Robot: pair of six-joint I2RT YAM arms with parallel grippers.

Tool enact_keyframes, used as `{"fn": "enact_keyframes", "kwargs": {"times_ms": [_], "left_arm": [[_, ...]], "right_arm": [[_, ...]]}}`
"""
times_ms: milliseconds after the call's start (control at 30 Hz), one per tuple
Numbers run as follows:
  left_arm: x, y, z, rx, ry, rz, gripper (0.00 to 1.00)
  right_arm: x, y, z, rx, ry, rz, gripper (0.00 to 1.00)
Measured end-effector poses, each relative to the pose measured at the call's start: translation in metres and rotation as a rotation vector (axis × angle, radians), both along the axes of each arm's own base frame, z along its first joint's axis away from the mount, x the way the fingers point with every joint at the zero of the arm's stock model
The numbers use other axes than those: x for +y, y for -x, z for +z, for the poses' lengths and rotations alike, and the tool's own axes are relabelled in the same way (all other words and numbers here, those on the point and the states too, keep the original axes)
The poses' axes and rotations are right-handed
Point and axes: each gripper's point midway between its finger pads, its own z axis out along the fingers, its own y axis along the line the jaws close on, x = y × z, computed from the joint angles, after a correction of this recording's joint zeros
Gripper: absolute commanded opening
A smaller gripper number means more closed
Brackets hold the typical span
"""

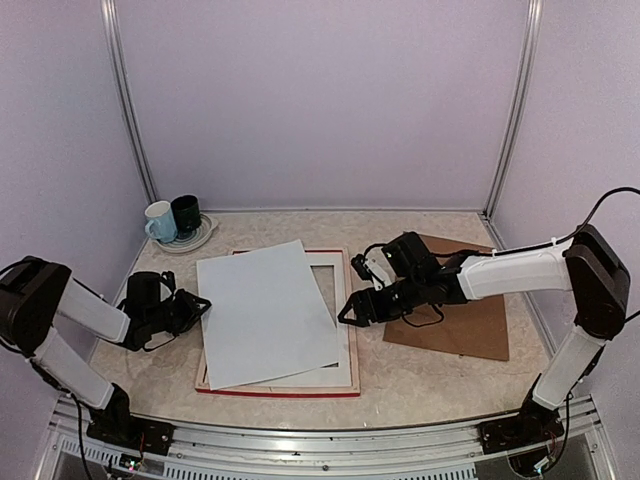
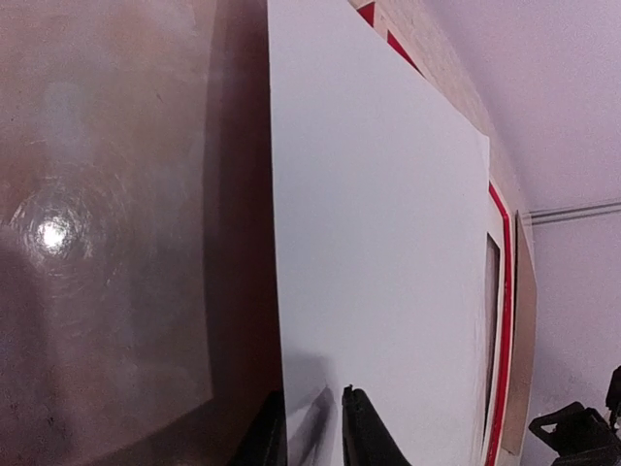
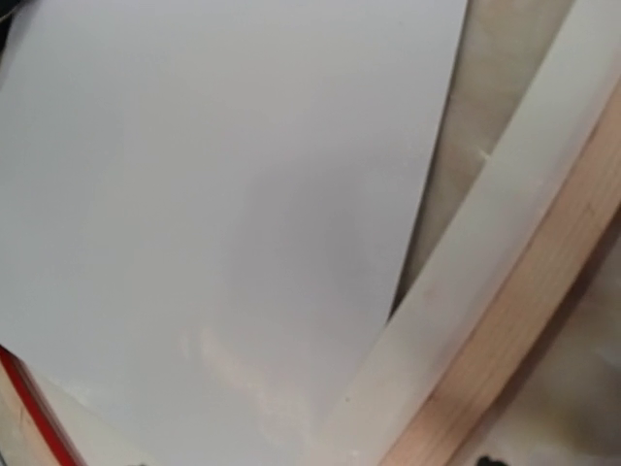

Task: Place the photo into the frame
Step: Pick up the photo from the mat board.

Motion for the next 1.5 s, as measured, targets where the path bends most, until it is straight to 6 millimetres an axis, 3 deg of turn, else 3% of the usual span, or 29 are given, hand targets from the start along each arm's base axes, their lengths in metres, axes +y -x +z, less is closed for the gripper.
{"fn": "enact_keyframes", "kwargs": {"times_ms": [167, 300, 967, 1367, 1500], "left_arm": [[0.003, -0.001, 0.004, -0.010, 0.003, 0.008, 0.10], [0.006, 0.000, 0.010, -0.014, -0.003, 0.011, 0.00], [0.021, 0.004, 0.042, -0.025, -0.003, 0.057, 0.00], [0.030, 0.010, 0.052, -0.014, 0.007, 0.081, 0.00], [0.035, 0.012, 0.054, -0.006, 0.019, 0.094, 0.00]], "right_arm": [[0.000, -0.001, 0.000, -0.002, -0.001, -0.008, 0.71], [-0.001, -0.002, 0.000, -0.004, -0.001, -0.011, 0.71], [0.001, -0.004, -0.014, 0.025, 0.020, -0.018, 0.71], [0.025, -0.013, 0.014, 0.023, -0.065, 0.015, 0.71], [0.027, -0.013, 0.014, 0.032, -0.074, 0.022, 0.71]]}}
